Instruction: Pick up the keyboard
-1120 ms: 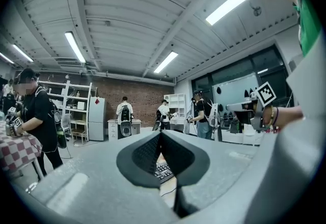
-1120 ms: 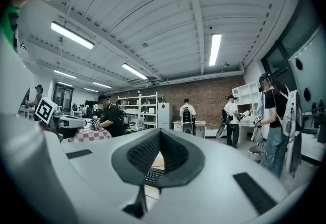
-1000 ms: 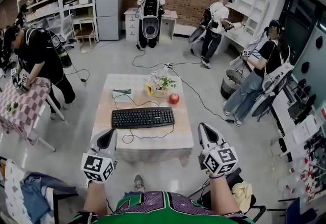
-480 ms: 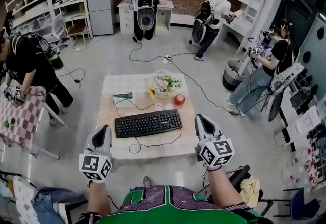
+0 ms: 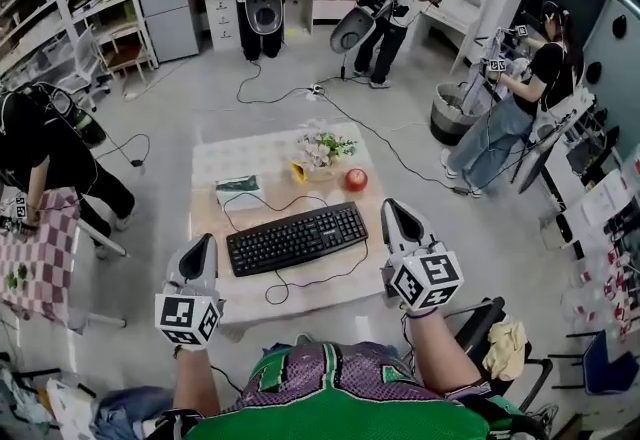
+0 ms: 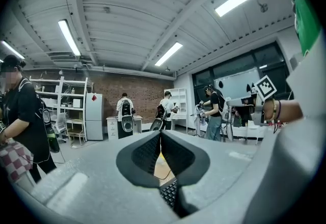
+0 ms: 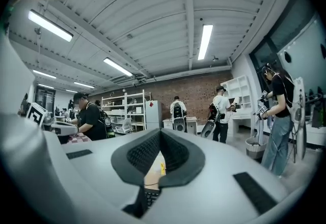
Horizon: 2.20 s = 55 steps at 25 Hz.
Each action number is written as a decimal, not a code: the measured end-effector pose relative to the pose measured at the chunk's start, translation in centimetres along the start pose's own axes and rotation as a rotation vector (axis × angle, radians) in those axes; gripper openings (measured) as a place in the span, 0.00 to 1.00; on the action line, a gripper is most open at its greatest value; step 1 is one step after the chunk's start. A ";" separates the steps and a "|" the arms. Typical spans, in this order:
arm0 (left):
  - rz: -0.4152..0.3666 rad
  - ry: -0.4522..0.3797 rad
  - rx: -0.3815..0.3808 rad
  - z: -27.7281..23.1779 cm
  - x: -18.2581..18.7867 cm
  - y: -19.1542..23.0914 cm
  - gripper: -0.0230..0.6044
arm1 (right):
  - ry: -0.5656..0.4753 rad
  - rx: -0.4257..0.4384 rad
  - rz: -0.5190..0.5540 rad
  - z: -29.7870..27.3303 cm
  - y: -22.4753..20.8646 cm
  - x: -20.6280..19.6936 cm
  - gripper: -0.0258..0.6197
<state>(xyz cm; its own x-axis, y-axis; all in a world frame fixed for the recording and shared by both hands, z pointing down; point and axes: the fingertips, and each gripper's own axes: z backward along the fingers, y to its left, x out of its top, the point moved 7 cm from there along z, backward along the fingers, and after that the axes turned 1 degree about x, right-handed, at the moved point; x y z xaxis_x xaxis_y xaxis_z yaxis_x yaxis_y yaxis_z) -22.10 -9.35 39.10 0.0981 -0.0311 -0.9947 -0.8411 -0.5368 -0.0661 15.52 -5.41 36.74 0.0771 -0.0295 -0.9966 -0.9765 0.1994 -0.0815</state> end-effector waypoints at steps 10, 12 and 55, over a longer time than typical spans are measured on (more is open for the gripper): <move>0.023 0.034 -0.041 -2.3 -0.7 0.8 0.07 | 0.043 -0.002 -0.044 -1.8 -0.4 -1.4 0.04; 0.022 0.044 -0.039 -2.4 -1.0 0.8 0.07 | 0.047 0.011 -0.048 -2.5 -0.4 -1.6 0.04; 0.105 0.051 0.024 -7.3 -1.9 1.2 0.47 | 0.216 0.302 0.068 -13.3 -3.1 -3.4 0.49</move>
<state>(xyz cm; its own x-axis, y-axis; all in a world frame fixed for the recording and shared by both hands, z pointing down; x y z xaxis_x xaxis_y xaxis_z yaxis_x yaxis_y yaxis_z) -19.41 -16.11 41.53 0.0350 -0.1291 -0.9910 -0.8604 -0.5084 0.0359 15.65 -18.98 40.59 -0.0613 -0.2054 -0.9768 -0.8721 0.4871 -0.0477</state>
